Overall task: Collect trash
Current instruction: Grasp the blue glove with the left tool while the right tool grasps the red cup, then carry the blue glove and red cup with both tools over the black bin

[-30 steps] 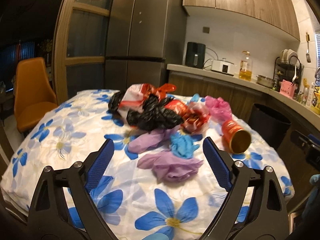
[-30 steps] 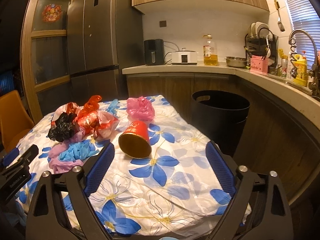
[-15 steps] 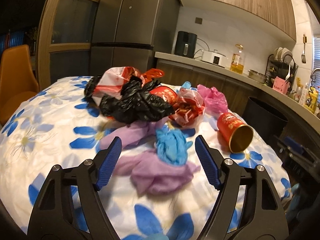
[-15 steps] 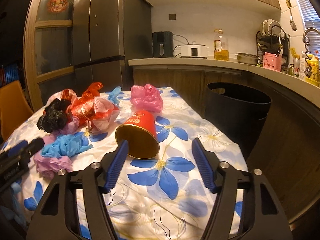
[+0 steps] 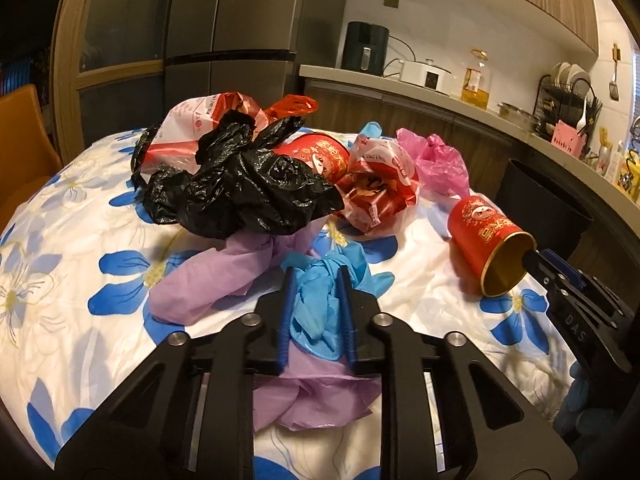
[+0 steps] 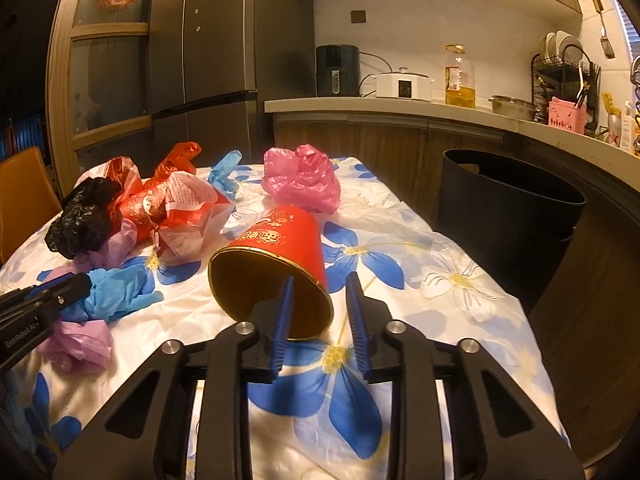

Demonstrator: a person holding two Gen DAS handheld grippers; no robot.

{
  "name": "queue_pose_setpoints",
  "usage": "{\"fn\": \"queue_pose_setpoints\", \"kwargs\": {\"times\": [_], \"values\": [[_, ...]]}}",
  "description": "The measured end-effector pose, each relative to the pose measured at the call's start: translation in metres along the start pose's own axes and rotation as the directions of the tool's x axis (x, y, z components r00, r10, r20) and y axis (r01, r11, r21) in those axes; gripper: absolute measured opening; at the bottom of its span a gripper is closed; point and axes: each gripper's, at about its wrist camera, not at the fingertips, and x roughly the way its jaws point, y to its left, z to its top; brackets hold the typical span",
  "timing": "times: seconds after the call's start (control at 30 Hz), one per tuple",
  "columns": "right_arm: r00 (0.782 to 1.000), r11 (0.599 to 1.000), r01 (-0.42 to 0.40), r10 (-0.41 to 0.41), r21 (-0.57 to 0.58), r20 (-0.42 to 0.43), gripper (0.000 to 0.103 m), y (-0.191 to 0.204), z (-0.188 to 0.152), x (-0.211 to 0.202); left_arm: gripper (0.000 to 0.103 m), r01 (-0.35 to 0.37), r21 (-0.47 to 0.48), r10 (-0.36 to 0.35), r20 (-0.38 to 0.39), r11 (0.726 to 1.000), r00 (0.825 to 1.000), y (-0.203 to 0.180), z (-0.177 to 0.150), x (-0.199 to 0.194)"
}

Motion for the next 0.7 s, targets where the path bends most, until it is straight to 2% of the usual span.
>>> {"fn": "queue_pose_setpoints", "kwargs": {"times": [0.23, 0.7], "values": [[1.000, 1.000, -0.006, 0.006, 0.001, 0.002, 0.004, -0.003, 0.002, 0.005, 0.006, 0.027, -0.016, -0.027, 0.030, 0.999, 0.999, 0.003, 0.008, -0.011], [0.998, 0.999, -0.011, 0.009, 0.032, 0.066, 0.003, -0.013, 0.016, -0.021, 0.005, 0.113, -0.090, -0.098, 0.154, 0.990, 0.983, 0.011, 0.042, -0.066]]}}
